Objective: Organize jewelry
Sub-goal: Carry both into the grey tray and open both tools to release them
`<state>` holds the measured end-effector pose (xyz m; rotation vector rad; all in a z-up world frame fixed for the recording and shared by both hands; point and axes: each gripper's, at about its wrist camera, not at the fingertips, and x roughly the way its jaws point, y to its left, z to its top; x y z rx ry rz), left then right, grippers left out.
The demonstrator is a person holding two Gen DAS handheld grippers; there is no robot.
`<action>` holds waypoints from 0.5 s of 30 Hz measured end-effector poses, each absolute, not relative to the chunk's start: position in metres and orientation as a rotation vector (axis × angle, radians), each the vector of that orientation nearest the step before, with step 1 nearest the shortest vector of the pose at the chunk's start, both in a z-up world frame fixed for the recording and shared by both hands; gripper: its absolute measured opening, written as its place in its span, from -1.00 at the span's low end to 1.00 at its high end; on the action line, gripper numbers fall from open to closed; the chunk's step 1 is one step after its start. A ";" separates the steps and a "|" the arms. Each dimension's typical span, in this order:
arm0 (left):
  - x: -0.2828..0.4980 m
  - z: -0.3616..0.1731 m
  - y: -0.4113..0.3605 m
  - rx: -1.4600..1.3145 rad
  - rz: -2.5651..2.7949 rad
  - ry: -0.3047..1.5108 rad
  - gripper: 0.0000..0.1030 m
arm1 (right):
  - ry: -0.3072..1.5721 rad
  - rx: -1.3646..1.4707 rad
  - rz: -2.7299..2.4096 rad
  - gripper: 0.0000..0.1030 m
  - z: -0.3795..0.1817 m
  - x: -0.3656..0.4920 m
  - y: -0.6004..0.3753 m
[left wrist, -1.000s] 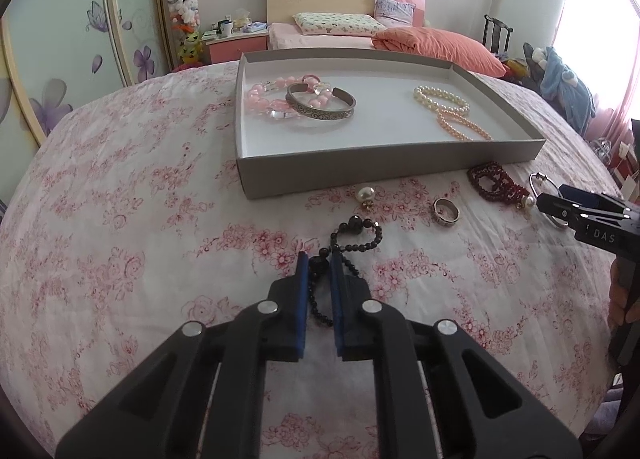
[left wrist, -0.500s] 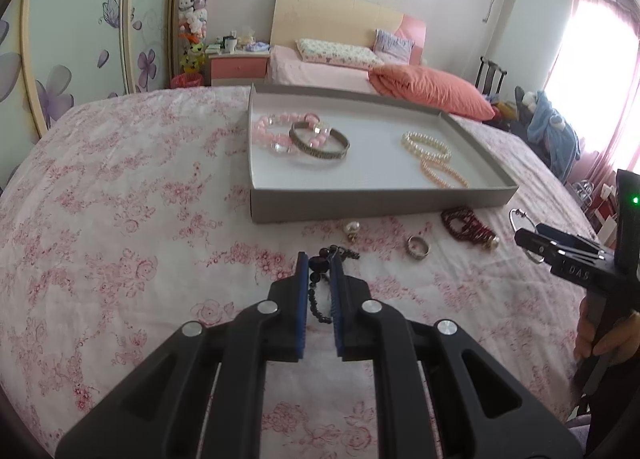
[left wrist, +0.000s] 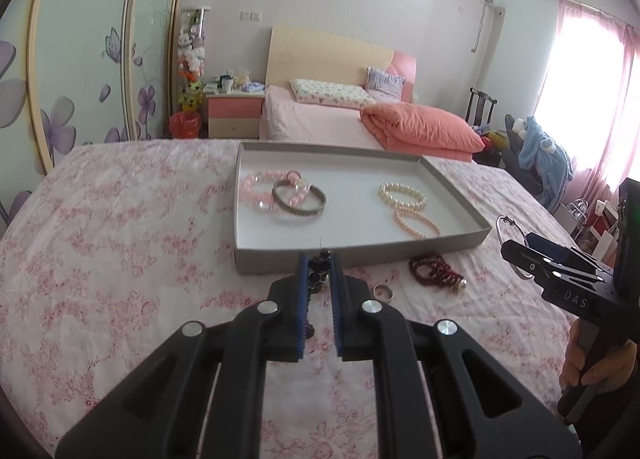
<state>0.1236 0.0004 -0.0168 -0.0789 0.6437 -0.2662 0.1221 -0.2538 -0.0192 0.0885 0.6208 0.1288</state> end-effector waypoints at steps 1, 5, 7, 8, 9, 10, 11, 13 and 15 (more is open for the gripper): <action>0.122 -0.015 0.000 -0.076 -0.263 0.634 -0.78 | 0.610 0.088 0.130 0.35 -0.017 0.122 -0.253; 0.119 -0.006 -0.004 -0.067 -0.249 0.593 -0.78 | 0.551 0.082 0.126 0.35 -0.007 0.119 -0.251; 0.117 0.000 -0.008 -0.059 -0.240 0.567 -0.78 | 0.529 0.077 0.126 0.35 -0.002 0.117 -0.249; 0.117 0.002 -0.010 -0.052 -0.235 0.555 -0.78 | 0.516 0.074 0.125 0.35 0.000 0.117 -0.248; 0.117 0.004 -0.011 -0.048 -0.233 0.547 -0.78 | 0.503 0.071 0.124 0.35 0.003 0.117 -0.247; 0.117 0.007 -0.013 -0.043 -0.231 0.538 -0.78 | 0.495 0.067 0.123 0.35 0.005 0.118 -0.247; 0.118 0.009 -0.015 -0.039 -0.230 0.532 -0.78 | 0.482 0.062 0.121 0.35 0.008 0.118 -0.246; 0.120 0.013 -0.019 -0.033 -0.228 0.521 -0.78 | 0.462 0.055 0.117 0.35 0.013 0.120 -0.245; 0.123 0.017 -0.022 -0.028 -0.226 0.514 -0.78 | 0.446 0.048 0.116 0.36 0.017 0.122 -0.244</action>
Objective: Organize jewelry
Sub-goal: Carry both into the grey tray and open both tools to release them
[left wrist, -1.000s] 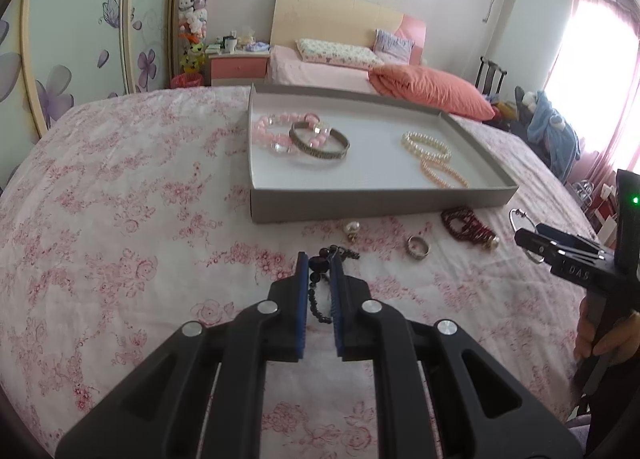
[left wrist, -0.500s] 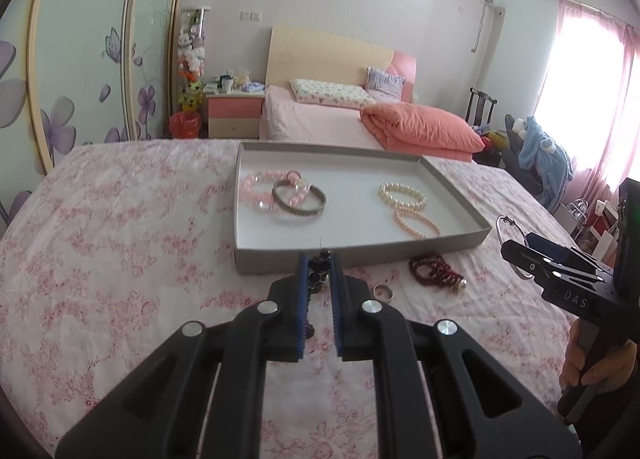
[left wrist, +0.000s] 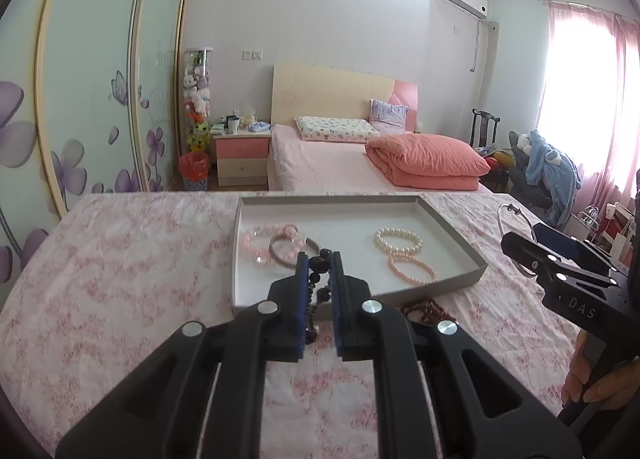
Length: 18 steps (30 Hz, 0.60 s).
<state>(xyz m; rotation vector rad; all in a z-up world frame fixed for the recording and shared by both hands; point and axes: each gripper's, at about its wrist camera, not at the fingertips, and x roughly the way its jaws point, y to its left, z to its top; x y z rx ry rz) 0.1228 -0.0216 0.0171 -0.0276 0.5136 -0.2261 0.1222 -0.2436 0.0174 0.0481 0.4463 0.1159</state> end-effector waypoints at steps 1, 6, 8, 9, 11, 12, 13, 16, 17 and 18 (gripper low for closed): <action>0.125 0.020 -0.024 -0.025 -0.223 0.508 -0.78 | 0.436 0.045 0.114 0.36 0.020 0.124 -0.243; 0.140 0.029 -0.026 -0.027 -0.217 0.490 -0.78 | 0.407 0.038 0.113 0.36 0.028 0.136 -0.241; 0.147 0.032 -0.028 -0.028 -0.215 0.488 -0.78 | 0.400 0.037 0.111 0.36 0.030 0.144 -0.240; 0.151 0.033 -0.028 -0.031 -0.215 0.489 -0.78 | 0.399 0.039 0.111 0.36 0.031 0.148 -0.240; 0.160 0.033 -0.029 -0.038 -0.211 0.492 -0.78 | 0.393 0.042 0.110 0.36 0.032 0.153 -0.240; 0.165 0.034 -0.030 -0.043 -0.209 0.495 -0.78 | 0.390 0.041 0.109 0.36 0.033 0.156 -0.239; 0.169 0.034 -0.030 -0.047 -0.208 0.496 -0.78 | 0.387 0.040 0.110 0.36 0.034 0.160 -0.239; 0.183 0.033 -0.032 -0.056 -0.204 0.505 -0.78 | 0.383 0.035 0.112 0.36 0.032 0.170 -0.237; 0.188 0.033 -0.032 -0.058 -0.204 0.509 -0.78 | 0.383 0.033 0.111 0.36 0.032 0.174 -0.237; 0.194 0.031 -0.033 -0.060 -0.207 0.515 -0.78 | 0.386 0.033 0.110 0.36 0.030 0.180 -0.237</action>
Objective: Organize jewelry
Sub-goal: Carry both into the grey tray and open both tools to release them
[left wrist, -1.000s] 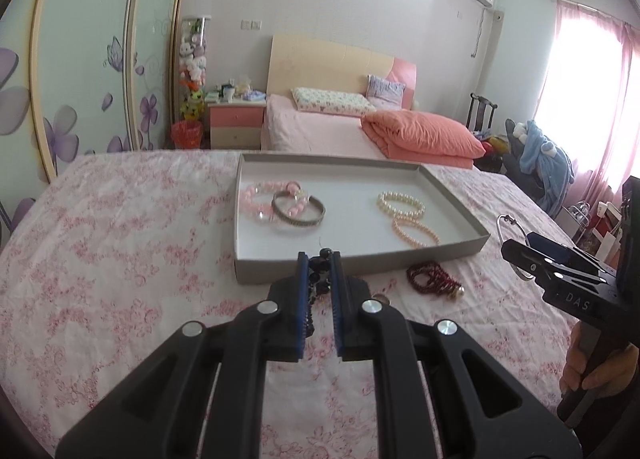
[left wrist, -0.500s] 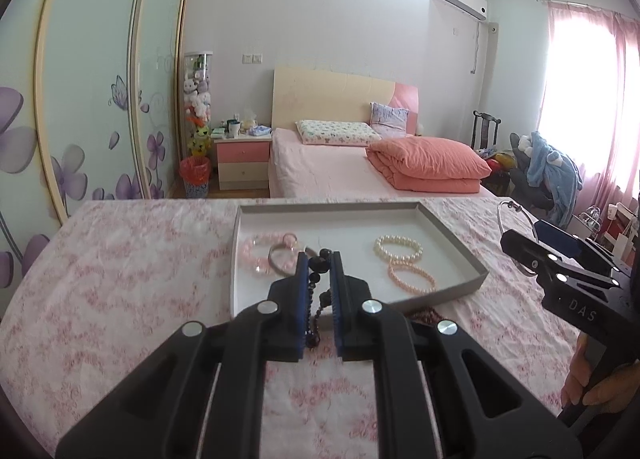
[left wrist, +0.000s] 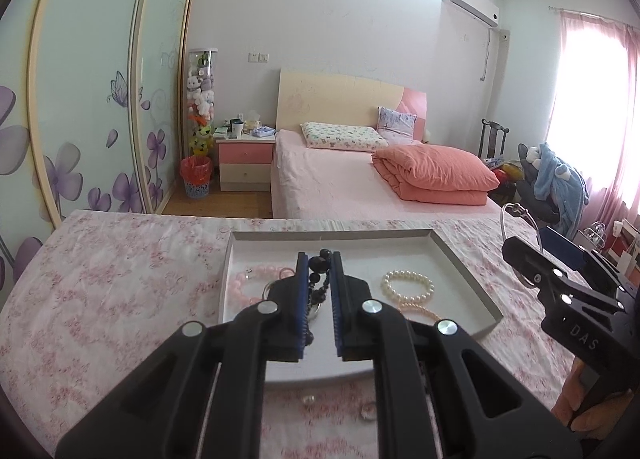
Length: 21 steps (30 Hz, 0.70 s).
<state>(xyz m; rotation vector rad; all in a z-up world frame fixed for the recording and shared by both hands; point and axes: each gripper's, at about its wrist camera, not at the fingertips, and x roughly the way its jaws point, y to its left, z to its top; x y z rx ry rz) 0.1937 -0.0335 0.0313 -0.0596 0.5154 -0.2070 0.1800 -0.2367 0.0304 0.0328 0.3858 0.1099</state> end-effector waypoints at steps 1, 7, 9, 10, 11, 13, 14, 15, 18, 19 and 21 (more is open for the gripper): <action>0.199 0.030 -0.034 -0.059 -0.210 0.520 -0.78 | 0.390 0.035 0.110 0.36 0.029 0.184 -0.236; 0.231 0.019 -0.038 -0.064 -0.225 0.558 -0.78 | 0.450 0.066 0.126 0.36 0.014 0.218 -0.237; 0.244 0.014 -0.040 -0.072 -0.233 0.583 -0.78 | 0.469 0.066 0.127 0.36 0.007 0.226 -0.236; 0.249 0.012 -0.040 -0.075 -0.236 0.591 -0.78 | 0.482 0.066 0.129 0.36 0.002 0.232 -0.235; 0.255 0.010 -0.041 -0.076 -0.237 0.599 -0.78 | 0.491 0.065 0.128 0.36 -0.001 0.236 -0.235; 0.263 0.005 -0.042 -0.072 -0.237 0.609 -0.78 | 0.518 0.062 0.129 0.36 -0.008 0.245 -0.233; 0.268 0.002 -0.043 -0.070 -0.238 0.616 -0.78 | 0.533 0.063 0.131 0.36 -0.012 0.249 -0.232; 0.272 -0.001 -0.044 -0.069 -0.239 0.623 -0.78 | 0.544 0.063 0.131 0.36 -0.014 0.252 -0.233; 0.281 -0.009 -0.046 -0.067 -0.236 0.643 -0.78 | 0.585 0.061 0.132 0.36 -0.024 0.261 -0.231; 0.285 -0.012 -0.047 -0.069 -0.236 0.653 -0.78 | 0.600 0.060 0.132 0.36 -0.027 0.264 -0.230; 0.292 -0.019 -0.047 -0.076 -0.237 0.674 -0.78 | 0.619 0.055 0.130 0.36 -0.031 0.267 -0.228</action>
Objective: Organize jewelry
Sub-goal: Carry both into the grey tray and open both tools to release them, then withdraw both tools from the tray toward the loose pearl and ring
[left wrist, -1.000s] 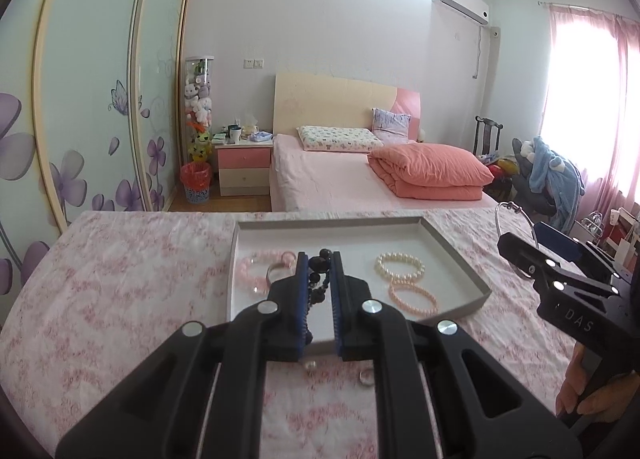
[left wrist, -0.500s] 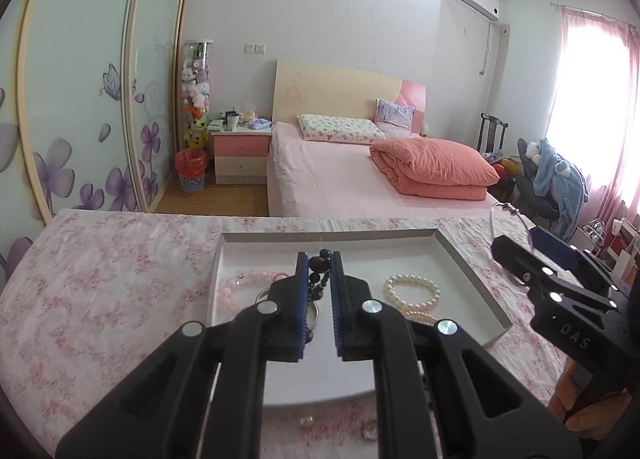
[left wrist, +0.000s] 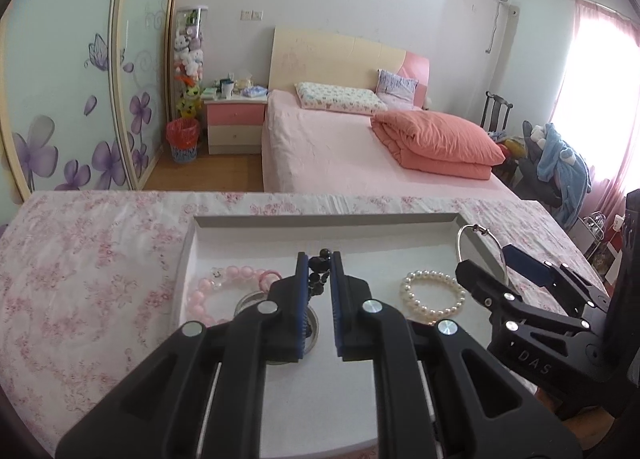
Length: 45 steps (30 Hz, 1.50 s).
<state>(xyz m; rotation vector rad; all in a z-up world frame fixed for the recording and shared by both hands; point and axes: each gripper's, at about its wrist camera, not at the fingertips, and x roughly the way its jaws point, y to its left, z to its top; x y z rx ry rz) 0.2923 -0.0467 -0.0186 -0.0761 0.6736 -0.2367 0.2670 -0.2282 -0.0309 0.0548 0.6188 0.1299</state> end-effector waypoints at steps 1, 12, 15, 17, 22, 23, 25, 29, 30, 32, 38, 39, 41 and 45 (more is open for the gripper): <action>0.293 -0.021 -0.047 -0.078 -0.236 0.680 -0.77 | 0.633 0.053 0.131 0.36 -0.033 0.269 -0.227; 0.296 -0.026 -0.028 -0.151 -0.214 0.702 -0.46 | 0.642 0.077 0.116 0.53 -0.030 0.264 -0.242; 0.293 -0.023 -0.023 -0.154 -0.201 0.699 -0.45 | 0.642 0.078 0.112 0.51 -0.028 0.262 -0.244; 0.290 -0.022 -0.021 -0.152 -0.194 0.699 -0.45 | 0.642 0.071 0.114 0.50 -0.028 0.260 -0.244; 0.280 -0.020 -0.017 -0.153 -0.183 0.702 -0.45 | 0.644 0.061 0.123 0.45 -0.025 0.247 -0.243; 0.277 -0.019 -0.015 -0.151 -0.180 0.701 -0.44 | 0.644 0.060 0.124 0.45 -0.024 0.243 -0.244; 0.265 -0.019 -0.011 -0.145 -0.174 0.697 -0.39 | 0.649 0.063 0.129 0.45 -0.024 0.233 -0.247; 0.233 -0.020 -0.002 -0.119 -0.165 0.689 -0.28 | 0.685 0.065 0.139 0.42 -0.030 0.209 -0.253; 0.227 -0.021 0.000 -0.112 -0.164 0.690 -0.27 | 0.698 0.063 0.144 0.41 -0.032 0.202 -0.253; 0.207 -0.024 0.004 -0.095 -0.167 0.695 -0.16 | 0.732 0.055 0.160 0.36 -0.040 0.189 -0.253; 0.164 -0.041 0.010 -0.029 -0.169 0.731 0.16 | 0.831 0.037 0.212 0.11 -0.060 0.158 -0.250; 0.161 -0.043 0.010 -0.020 -0.167 0.737 0.20 | 0.841 0.034 0.215 0.05 -0.063 0.155 -0.250; 0.154 -0.049 0.010 -0.002 -0.170 0.756 0.30 | 0.863 0.026 0.224 -0.04 -0.069 0.152 -0.247; 0.148 -0.055 0.008 0.004 -0.178 0.773 0.41 | 0.892 0.011 0.223 -0.31 -0.079 0.152 -0.242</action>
